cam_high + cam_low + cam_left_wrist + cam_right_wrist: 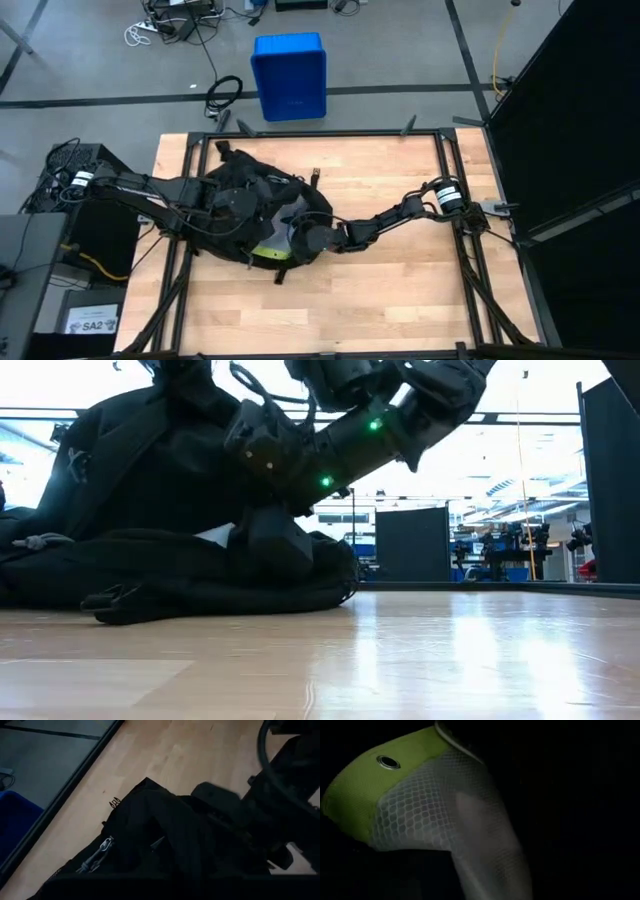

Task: Unpack backpack
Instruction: Remove the zip lock bag from the backpack

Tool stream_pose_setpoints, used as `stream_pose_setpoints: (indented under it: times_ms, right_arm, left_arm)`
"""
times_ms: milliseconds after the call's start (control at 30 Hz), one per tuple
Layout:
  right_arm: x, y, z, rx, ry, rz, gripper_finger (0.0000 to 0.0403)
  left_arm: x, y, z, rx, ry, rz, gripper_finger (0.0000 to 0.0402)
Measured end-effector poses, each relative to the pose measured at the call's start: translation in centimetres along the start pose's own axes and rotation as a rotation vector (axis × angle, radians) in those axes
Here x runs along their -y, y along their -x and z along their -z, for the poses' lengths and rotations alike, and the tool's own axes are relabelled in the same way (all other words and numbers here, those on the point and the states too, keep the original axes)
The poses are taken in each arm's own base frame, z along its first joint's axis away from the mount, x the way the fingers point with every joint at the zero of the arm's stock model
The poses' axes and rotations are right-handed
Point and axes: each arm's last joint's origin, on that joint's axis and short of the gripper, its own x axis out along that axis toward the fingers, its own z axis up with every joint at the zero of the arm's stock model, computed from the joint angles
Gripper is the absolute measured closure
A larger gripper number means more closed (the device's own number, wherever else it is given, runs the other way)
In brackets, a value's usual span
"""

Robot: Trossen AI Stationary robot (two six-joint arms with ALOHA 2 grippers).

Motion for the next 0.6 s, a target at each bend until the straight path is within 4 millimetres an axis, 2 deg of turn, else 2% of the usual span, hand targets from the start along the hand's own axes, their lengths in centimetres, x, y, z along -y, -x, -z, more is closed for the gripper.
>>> stream_pose_setpoints:
  times_ms: [167, 300, 400, 533, 600]
  right_arm:
    - [0.9, -1.1, 0.9, 0.009, -0.079, -0.066, 0.0164]
    - [1.4, -1.6, 1.9, -0.021, -0.151, -0.105, 0.0199]
    - [1.3, -1.7, 2.4, -0.051, -0.169, -0.119, 0.0251]
    - [1.1, -1.6, 2.4, -0.076, -0.168, -0.119, 0.0358]
    - [0.7, -1.2, 2.0, -0.094, -0.149, -0.088, 0.0387]
  left_arm:
    - [0.0, 0.0, 0.0, 0.002, 0.001, 0.000, 0.0401]
    - [0.0, 0.0, 0.0, 0.002, 0.001, 0.000, 0.0401]
    - [0.0, 0.0, 0.0, 0.001, 0.000, -0.001, 0.0401]
    - [0.0, 0.0, 0.0, -0.001, -0.002, -0.001, 0.0401]
    - [0.0, 0.0, 0.0, -0.003, -0.003, -0.002, 0.0401]
